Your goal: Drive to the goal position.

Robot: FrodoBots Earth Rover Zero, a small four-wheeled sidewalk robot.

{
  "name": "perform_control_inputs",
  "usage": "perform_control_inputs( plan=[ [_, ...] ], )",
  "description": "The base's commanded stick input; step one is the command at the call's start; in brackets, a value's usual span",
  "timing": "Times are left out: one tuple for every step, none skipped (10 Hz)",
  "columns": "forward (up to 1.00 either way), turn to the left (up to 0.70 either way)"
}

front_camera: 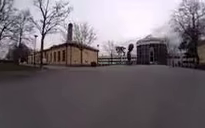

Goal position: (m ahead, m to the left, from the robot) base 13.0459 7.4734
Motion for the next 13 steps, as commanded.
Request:
perform_control_inputs(
  plan=[
    [1.0, 0.0],
    [1.0, 0.0],
    [1.0, 0.0],
    [1.0, 0.0],
    [1.0, 0.0],
    [1.0, 0.0],
    [1.0, 0.0],
    [1.0, 0.11],
    [1.0, 0.4],
    [1.0, 0.4],
    [1.0, 0.4],
    [1.0, 0.4],
    [1.0, 0.4]
  ],
)
